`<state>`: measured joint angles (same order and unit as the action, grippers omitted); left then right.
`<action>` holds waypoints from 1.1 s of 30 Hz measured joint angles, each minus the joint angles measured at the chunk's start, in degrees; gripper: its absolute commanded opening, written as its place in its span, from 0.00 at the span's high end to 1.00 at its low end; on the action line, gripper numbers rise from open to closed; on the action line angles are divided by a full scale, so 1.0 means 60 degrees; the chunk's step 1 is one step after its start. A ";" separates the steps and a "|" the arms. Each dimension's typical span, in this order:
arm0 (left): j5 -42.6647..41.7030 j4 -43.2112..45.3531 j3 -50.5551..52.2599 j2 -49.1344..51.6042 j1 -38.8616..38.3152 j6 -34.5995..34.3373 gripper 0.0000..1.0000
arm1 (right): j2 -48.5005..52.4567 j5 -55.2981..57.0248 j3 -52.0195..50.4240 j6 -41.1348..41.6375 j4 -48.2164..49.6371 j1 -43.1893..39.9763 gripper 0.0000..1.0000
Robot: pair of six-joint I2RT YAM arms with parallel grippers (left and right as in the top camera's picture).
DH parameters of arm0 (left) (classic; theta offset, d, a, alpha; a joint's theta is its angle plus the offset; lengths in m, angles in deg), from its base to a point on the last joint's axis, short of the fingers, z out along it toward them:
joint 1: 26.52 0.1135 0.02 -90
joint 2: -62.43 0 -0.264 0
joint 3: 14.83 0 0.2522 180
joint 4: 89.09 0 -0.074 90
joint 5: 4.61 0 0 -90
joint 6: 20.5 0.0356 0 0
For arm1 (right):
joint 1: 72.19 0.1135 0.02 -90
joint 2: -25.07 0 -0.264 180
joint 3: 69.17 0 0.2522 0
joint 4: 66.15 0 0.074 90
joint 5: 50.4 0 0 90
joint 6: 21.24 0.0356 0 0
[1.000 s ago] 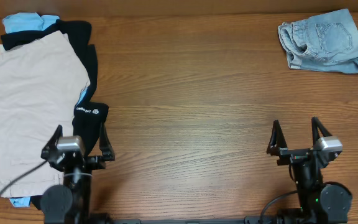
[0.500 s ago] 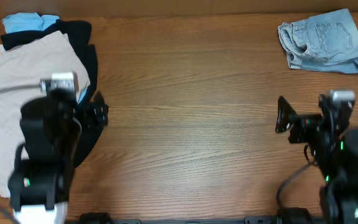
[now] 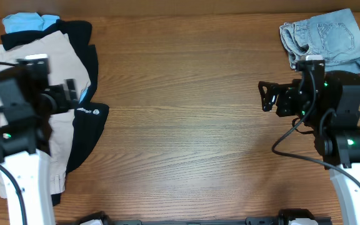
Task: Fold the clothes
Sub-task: 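Grasp the beige shorts on top of the stack with the left gripper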
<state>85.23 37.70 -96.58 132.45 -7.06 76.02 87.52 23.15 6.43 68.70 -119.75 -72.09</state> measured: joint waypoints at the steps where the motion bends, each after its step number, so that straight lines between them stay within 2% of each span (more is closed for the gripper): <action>1: -0.0160 0.0127 0.0000 0.0211 0.0328 0.0029 0.00 | 0.0080 -0.0080 0.0000 0.0007 0.0004 0.0000 0.00; 5: -0.0492 0.1290 -0.0004 0.1300 0.1610 0.0182 0.00 | 0.0382 -0.0306 0.0000 0.0004 -0.0022 0.0000 0.00; 10: -0.0692 0.3384 -0.0036 0.2805 0.3020 0.0229 0.05 | 0.0659 -0.0444 0.0000 0.0004 -0.0189 0.0000 0.00; 14: -0.0907 0.4291 -0.0055 0.3872 0.3916 0.0240 0.05 | 0.0809 -0.0474 0.0000 0.0007 -0.0291 0.0000 0.00; 20: -0.1311 0.4495 -0.0055 0.5191 0.4805 0.0568 0.07 | 0.0907 -0.0474 0.0000 0.0004 -0.0295 0.0000 0.00; 27: -0.1698 0.4473 -0.0055 0.5745 0.5475 0.0743 0.11 | 0.0914 -0.0474 0.0000 0.0007 -0.0324 0.0000 0.00; 30: -0.1840 0.4455 -0.0055 0.5927 0.5639 0.0761 0.16 | 0.0914 -0.0477 0.0000 0.0007 -0.0474 0.0000 0.01; 33: -0.1934 0.4390 -0.0055 0.6091 0.5694 0.0780 0.26 | 0.0914 -0.0474 0.0000 0.0004 -0.0565 0.0000 0.03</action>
<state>73.62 64.04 -96.91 169.00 27.10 80.70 93.01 20.31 6.43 68.73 -123.14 -72.09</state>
